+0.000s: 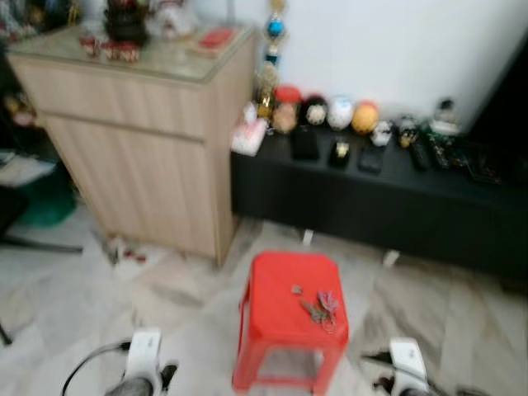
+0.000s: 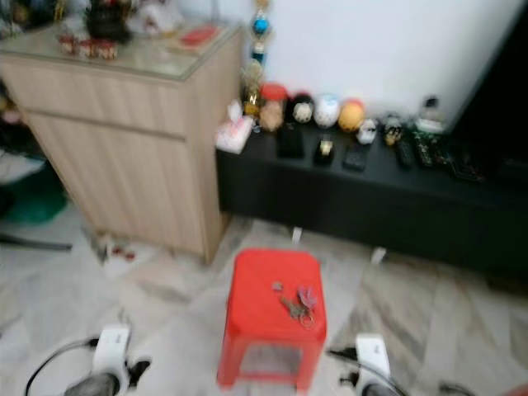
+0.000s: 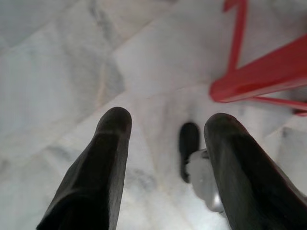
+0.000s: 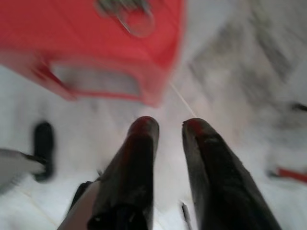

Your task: Hang keys on a hook

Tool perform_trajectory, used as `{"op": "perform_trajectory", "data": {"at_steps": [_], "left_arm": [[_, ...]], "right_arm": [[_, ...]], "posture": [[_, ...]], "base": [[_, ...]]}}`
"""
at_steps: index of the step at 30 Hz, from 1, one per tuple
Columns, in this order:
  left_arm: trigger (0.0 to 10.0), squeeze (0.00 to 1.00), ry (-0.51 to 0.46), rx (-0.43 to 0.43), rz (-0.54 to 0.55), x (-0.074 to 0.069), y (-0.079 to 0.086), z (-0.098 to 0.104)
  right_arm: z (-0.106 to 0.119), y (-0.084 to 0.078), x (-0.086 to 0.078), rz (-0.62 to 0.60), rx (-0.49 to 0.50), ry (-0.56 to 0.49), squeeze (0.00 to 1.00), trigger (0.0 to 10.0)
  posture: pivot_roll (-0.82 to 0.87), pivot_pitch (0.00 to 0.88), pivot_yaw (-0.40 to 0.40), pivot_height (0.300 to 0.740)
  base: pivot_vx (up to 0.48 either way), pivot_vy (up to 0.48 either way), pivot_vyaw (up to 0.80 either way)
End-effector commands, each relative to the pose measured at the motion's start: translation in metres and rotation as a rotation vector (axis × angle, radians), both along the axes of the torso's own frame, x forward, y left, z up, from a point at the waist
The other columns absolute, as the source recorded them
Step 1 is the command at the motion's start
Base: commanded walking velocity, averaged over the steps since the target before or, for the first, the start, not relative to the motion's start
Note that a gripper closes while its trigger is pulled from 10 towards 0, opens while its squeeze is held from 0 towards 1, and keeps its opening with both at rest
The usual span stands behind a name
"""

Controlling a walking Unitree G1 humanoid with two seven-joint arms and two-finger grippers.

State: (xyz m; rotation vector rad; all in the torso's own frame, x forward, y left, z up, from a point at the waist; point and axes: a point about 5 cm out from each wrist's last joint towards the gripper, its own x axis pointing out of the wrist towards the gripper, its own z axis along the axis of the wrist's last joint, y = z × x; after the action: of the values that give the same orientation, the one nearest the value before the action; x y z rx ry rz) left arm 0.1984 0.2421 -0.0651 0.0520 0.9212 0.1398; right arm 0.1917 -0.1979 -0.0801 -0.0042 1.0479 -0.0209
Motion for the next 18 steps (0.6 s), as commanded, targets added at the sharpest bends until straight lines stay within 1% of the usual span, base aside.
{"op": "perform_trajectory", "data": {"at_steps": [1, 6, 10, 12, 18], "left_arm": [[10.0, 0.0, 0.003, -0.022, 0.014, 0.0013, -0.0067, -0.0014], [10.0, 0.0, 0.005, -0.021, 0.023, -0.0014, -0.0075, -0.003], [10.0, 0.0, 0.001, -0.02, 0.036, -0.0033, -0.0081, -0.004], [10.0, 0.0, -0.004, -0.018, 0.049, -0.0048, -0.0083, -0.0047], [10.0, 0.0, -0.004, -0.012, 0.065, -0.0068, -0.007, -0.0054]], "right_arm": [[-0.0028, -0.0135, -0.0104, -0.032, -0.022, 0.028, 0.0, 10.0], [-0.0028, -0.0142, -0.0113, -0.049, -0.006, 0.008, 0.0, 10.0], [-0.0031, -0.0156, -0.0126, -0.049, -0.011, 0.009, 0.0, 10.0], [-0.0031, -0.017, -0.0132, -0.025, -0.028, 0.013, 0.0, 10.0], [-0.0033, -0.0167, -0.0137, -0.062, -0.015, -0.006, 0.0, 10.0]], "posture": [[0.01, 0.0, -0.092, 0.74], [0.02, 0.0, -0.104, 0.74], [0.03, 0.0, -0.116, 0.74], [0.05, 0.0, -0.129, 0.74], [0.04, 0.0, -0.12, 0.74]], "base": [[0.0, 0.0, 0.0], [0.0, 0.0, 0.0], [0.0, 0.0, 0.0], [0.0, 0.0, 0.0], [0.0, 0.0, 0.0]]}}
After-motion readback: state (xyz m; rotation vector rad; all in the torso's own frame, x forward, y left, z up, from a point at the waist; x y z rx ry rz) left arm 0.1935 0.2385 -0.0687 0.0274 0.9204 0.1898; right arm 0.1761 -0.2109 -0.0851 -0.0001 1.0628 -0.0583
